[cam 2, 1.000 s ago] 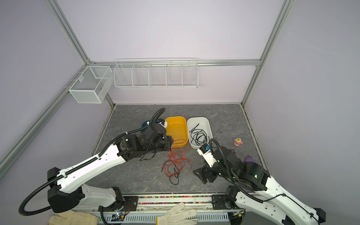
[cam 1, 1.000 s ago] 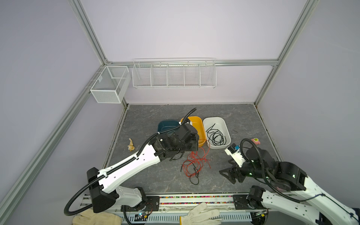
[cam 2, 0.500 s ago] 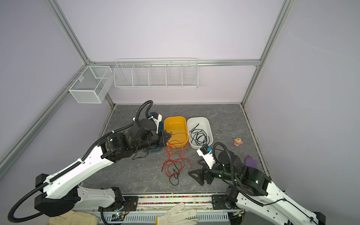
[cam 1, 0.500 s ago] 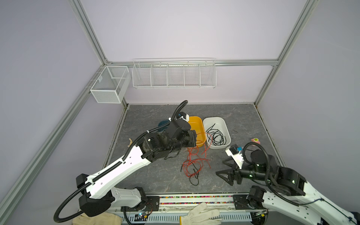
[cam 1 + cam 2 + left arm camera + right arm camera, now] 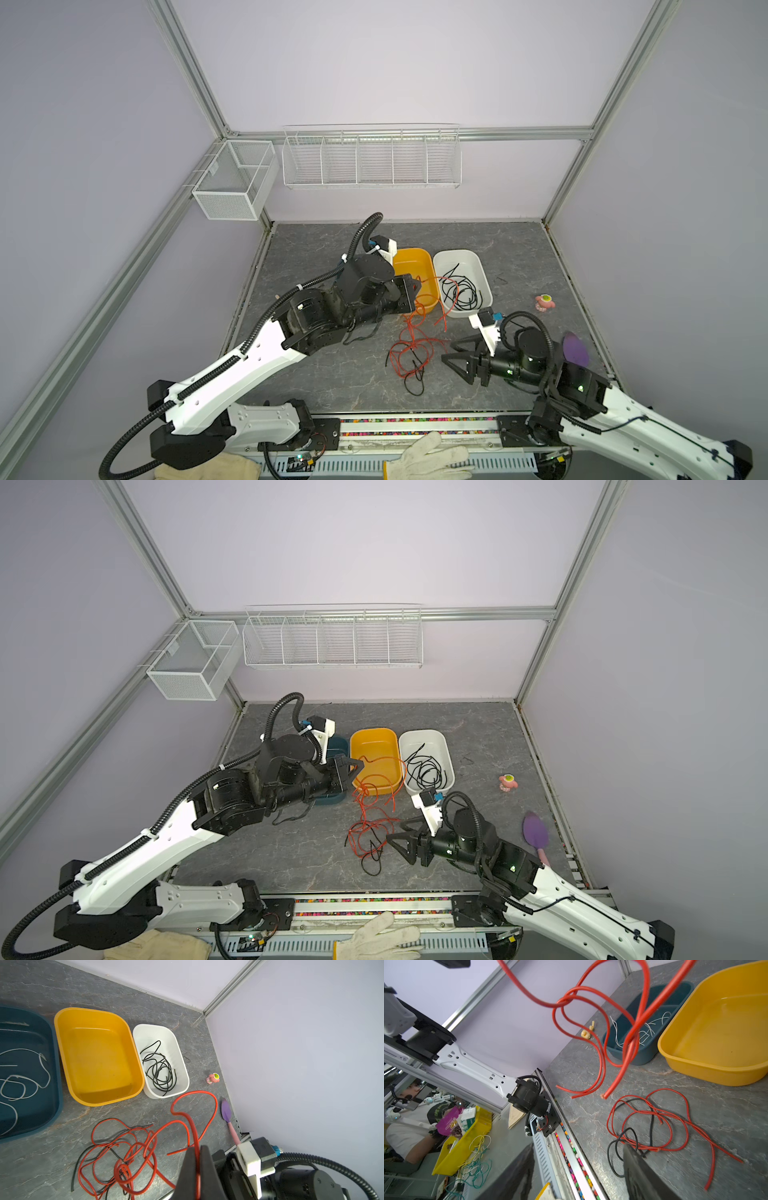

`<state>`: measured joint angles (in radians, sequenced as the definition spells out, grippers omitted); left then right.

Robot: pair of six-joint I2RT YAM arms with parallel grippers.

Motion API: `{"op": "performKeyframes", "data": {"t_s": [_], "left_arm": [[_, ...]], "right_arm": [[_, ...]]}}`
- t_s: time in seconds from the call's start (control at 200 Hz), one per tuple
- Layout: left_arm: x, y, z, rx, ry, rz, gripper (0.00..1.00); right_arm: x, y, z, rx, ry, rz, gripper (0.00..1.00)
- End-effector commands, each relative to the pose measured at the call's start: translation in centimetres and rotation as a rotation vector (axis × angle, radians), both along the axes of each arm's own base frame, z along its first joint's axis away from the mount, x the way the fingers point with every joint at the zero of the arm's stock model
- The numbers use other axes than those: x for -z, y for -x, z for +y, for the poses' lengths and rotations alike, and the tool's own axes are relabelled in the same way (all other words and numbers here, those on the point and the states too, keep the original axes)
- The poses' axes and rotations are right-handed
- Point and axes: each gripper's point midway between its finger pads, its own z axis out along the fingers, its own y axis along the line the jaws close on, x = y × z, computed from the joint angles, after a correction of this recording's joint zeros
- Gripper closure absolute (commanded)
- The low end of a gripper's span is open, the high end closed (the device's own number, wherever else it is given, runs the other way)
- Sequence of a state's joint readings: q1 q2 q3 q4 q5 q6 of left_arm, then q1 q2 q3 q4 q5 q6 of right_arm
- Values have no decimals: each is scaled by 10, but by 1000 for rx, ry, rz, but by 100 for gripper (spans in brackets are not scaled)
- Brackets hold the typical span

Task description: Untangle the cables

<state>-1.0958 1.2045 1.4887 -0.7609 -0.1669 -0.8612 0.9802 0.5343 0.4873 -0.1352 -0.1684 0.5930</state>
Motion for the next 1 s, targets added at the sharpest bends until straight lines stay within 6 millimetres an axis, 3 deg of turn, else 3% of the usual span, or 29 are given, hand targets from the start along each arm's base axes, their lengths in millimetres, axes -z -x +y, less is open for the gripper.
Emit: {"op": "performKeyframes", "data": {"t_s": [0.0,0.22,0.37,0.635,0.995], "left_arm": [[-18,4,-2,-3,58,-9,100],[-31,10,-3,-7,103,-35,100],[-36,16,-9,8,118,-42,100],[-50,28,-16,25,149,-65,100],[-59,41,-29,59,188,-74,100]], "right_arm": [[-25,-8,4,46,-138,-16,31],[-26,-16,6,92,-187,-15,43],[-15,-28,2,169,-150,-13,49],[-4,-45,-18,316,-142,-33,48],[-14,-46,-14,313,-185,-57,48]]}}
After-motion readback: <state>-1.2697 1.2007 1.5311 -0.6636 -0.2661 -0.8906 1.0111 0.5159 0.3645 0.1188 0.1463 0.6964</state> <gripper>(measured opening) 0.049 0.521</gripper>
